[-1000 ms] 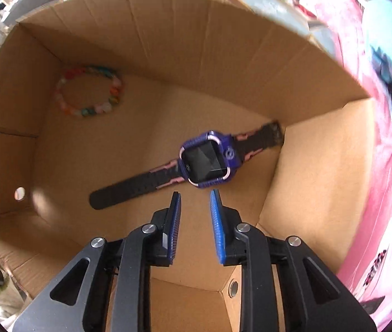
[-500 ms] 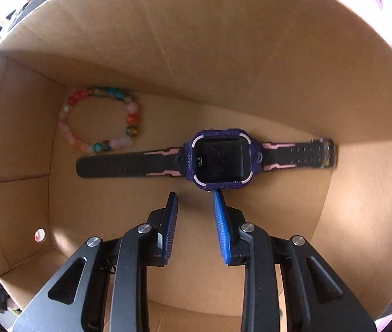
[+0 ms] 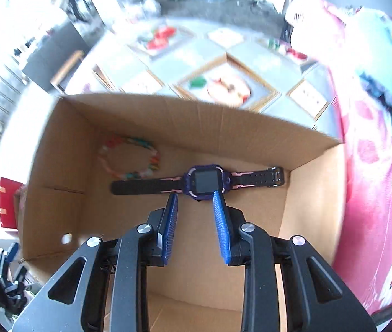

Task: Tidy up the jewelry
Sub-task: 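Withdraw the right gripper from the box toward the pink-orange bracelet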

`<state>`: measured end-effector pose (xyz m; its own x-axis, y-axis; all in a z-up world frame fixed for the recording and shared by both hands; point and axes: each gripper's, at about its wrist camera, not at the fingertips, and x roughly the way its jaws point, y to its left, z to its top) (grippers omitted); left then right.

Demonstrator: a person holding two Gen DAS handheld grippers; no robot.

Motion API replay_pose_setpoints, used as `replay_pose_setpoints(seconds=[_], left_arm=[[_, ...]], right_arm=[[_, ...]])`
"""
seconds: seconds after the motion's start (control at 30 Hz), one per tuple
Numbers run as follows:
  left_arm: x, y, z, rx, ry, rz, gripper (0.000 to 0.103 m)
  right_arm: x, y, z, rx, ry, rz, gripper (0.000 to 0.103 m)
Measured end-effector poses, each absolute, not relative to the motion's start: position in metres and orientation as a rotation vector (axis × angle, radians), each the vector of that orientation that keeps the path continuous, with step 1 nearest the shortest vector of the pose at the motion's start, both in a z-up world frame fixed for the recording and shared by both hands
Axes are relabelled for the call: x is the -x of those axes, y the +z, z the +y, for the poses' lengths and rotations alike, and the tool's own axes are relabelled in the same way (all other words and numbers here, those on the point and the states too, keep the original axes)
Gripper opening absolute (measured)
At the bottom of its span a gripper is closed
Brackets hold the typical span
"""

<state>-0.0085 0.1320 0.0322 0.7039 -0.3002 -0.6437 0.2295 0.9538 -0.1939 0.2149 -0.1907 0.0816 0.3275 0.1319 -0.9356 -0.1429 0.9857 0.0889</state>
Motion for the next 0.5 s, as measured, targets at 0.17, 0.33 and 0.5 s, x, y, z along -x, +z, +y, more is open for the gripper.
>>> replay_pose_setpoints(seconds=[0.17,0.33,0.5], left_arm=[[0.026,0.03,0.103,0.073,-0.344,0.752,0.055],[0.033,0.022,0.065,0.031,-0.397,0.788,0.055],[0.027,0.028,0.028,-0.01,-0.445,0.754,0.055]], right_arm=[[-0.146,0.134,-0.216,-0.031,0.294,0.998,0.034],[-0.083,0.158,-0.223,-0.069,0.383,0.86,0.039],[-0.033,0.113,-0.227,-0.119,0.399,0.907,0.039]])
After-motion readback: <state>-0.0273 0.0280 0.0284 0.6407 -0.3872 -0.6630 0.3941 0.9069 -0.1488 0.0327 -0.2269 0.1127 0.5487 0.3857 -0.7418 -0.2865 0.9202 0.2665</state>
